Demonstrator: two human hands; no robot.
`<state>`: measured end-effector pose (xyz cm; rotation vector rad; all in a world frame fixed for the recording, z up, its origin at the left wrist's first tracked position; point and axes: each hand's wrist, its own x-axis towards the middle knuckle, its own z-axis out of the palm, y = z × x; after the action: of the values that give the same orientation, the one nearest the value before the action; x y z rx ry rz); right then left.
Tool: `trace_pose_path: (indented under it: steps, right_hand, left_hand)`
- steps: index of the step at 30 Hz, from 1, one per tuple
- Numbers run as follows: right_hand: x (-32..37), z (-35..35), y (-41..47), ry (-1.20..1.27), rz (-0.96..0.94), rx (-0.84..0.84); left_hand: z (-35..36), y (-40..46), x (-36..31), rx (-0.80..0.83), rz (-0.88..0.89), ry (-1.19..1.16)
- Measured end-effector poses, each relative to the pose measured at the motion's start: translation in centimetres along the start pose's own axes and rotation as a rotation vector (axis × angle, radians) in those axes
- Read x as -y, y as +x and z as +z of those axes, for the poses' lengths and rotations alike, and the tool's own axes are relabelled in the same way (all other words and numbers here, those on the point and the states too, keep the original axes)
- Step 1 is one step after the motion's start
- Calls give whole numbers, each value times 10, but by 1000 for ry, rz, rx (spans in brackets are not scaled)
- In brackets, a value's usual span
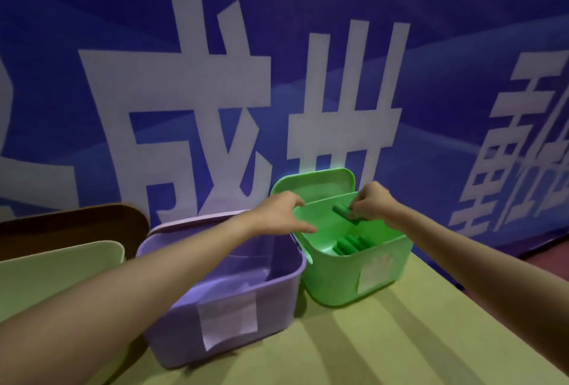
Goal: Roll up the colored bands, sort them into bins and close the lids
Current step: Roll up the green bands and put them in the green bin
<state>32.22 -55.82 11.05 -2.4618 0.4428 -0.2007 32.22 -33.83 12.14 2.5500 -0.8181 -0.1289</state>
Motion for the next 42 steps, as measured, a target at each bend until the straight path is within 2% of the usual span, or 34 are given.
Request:
trace_pose_path:
  steps: [5,13,15,18,24,30,34,38,42]
  right_hand:
    - [-19,31,23,-132,86,139]
    - [-14,56,42,-332,40,236]
    - [-14,57,44,-452,-54,262]
    - [-16,49,44,-632,-301,344]
    - [-21,43,40,-764,-617,514]
    - [-24,50,42,-1056,-1021,607]
    - [-25,59,44,-1075,-1239,604]
    - [-29,65,47,-978,-1275,527]
    - [-25,66,49,-941,-1116,512]
  left_hand:
    - [14,17,16,72,-12,23]
    - [20,24,22,54,-13,-18]
    - [20,23,22,48,-12,-25]
    - [21,23,22,43,-18,-37]
    - [21,23,21,43,-25,-43]
    - [21,26,23,50,-35,-29]
    - [22,28,25,53,-34,-13]
    - [23,28,25,50,-25,0]
    - [21,28,25,46,-15,2]
